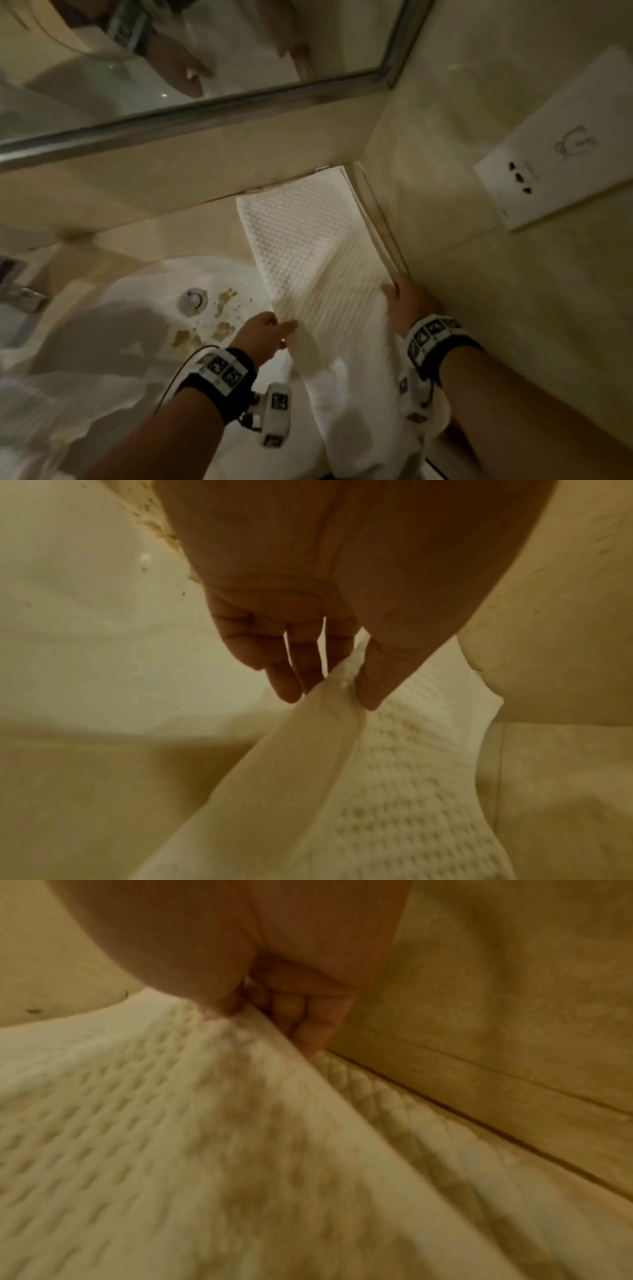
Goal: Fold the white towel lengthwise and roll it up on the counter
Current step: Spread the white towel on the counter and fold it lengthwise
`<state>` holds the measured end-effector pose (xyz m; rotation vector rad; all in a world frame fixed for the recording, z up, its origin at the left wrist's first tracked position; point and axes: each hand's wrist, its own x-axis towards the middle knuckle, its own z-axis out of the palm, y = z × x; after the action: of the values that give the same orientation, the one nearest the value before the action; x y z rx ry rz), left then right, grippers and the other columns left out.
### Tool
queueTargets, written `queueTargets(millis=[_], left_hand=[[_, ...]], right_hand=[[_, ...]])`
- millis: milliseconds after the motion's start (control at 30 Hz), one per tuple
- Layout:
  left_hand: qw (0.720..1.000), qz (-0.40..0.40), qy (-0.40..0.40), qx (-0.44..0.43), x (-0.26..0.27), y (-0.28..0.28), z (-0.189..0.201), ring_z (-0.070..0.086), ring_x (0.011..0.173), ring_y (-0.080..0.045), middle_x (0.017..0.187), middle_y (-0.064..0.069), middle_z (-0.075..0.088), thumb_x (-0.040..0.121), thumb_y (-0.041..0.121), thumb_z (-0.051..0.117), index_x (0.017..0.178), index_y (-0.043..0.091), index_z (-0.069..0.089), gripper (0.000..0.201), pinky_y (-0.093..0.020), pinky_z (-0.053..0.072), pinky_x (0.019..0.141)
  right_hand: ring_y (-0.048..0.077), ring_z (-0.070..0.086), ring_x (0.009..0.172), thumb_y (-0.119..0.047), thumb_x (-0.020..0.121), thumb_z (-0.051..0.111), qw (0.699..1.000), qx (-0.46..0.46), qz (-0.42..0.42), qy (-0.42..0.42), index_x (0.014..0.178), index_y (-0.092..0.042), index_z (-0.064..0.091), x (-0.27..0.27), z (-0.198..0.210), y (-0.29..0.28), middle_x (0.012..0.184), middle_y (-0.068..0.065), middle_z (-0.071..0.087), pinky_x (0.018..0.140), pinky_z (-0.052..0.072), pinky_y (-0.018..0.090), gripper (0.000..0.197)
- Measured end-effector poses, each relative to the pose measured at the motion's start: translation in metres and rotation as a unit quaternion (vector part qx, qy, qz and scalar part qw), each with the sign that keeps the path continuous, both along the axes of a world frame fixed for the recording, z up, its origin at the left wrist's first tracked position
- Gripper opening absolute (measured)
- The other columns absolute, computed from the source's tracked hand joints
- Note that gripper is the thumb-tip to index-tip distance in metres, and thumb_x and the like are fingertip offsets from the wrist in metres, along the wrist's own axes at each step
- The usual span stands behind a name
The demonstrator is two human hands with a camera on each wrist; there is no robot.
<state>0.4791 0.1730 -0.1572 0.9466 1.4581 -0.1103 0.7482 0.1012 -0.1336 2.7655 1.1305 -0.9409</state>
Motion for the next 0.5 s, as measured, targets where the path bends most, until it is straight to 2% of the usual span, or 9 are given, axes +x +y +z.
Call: queueTargets(millis=[67,100,167,267,333,433,500], left_hand=[[0.999,0.044,-0.024,-0.002,0.006,-0.001,0.006,0.072,0.087,-0.022,0.105,-0.011,0.074,0.092,0.035,0.073,0.100,0.001,0.062,0.037,-0.034,0.051,0.070],[0.998,0.050,-0.031,-0.001,0.009,-0.002,0.010,0.072,0.081,-0.020,0.101,-0.010,0.075,0.092,0.036,0.074,0.094,0.003,0.058,0.036,-0.033,0.051,0.069],[1.000,0.017,-0.022,0.012,0.016,-0.004,0.017,0.072,0.075,-0.018,0.095,-0.009,0.075,0.091,0.042,0.073,0.092,0.005,0.057,0.040,-0.033,0.053,0.068],[0.999,-0.022,-0.004,0.029,0.022,-0.008,0.017,0.072,0.086,-0.022,0.097,-0.008,0.073,0.092,0.046,0.070,0.097,0.006,0.063,0.041,-0.037,0.056,0.078],[0.999,-0.028,-0.007,0.023,0.022,-0.013,0.013,0.069,0.085,-0.022,0.096,-0.008,0.072,0.092,0.044,0.071,0.097,0.006,0.066,0.038,-0.039,0.057,0.081],[0.998,-0.034,0.011,0.050,0.018,-0.017,0.007,0.065,0.078,-0.023,0.084,-0.007,0.068,0.090,0.044,0.073,0.080,0.009,0.064,0.038,-0.044,0.058,0.082],[0.995,-0.045,0.030,0.079,0.013,-0.015,0.003,0.066,0.084,-0.028,0.089,-0.009,0.071,0.089,0.050,0.070,0.086,0.009,0.068,0.041,-0.048,0.058,0.087]], right_hand=[[0.034,0.061,0.107,-0.043,0.105,0.033,0.997,0.046,-0.013,-0.053,0.118,-0.016,0.057,0.003,0.008,0.004,0.119,0.014,0.064,0.092,0.047,0.039,0.039],[0.034,0.061,0.106,-0.042,0.106,0.032,0.996,0.052,-0.023,-0.065,0.115,-0.013,0.057,0.006,0.010,0.004,0.117,0.016,0.064,0.090,0.047,0.040,0.039],[0.034,0.061,0.106,-0.041,0.106,0.034,0.997,0.030,-0.037,-0.066,0.115,-0.010,0.055,0.010,0.008,0.003,0.118,0.017,0.063,0.089,0.048,0.040,0.039],[0.034,0.057,0.118,-0.039,0.103,0.043,0.998,-0.021,-0.028,-0.056,0.132,-0.013,0.051,0.006,0.002,0.003,0.132,0.014,0.057,0.097,0.049,0.044,0.040],[0.034,0.052,0.125,-0.040,0.100,0.048,0.996,-0.034,-0.008,-0.083,0.141,-0.015,0.044,-0.003,0.000,0.000,0.140,0.013,0.048,0.101,0.047,0.044,0.048],[0.032,0.045,0.129,-0.041,0.097,0.053,0.993,-0.023,0.023,-0.115,0.144,-0.013,0.035,-0.013,-0.004,-0.010,0.143,0.014,0.039,0.106,0.041,0.041,0.058],[0.033,0.044,0.130,-0.045,0.095,0.055,0.993,-0.032,0.011,-0.112,0.143,-0.013,0.034,-0.014,-0.009,-0.014,0.143,0.015,0.039,0.107,0.041,0.041,0.062]])
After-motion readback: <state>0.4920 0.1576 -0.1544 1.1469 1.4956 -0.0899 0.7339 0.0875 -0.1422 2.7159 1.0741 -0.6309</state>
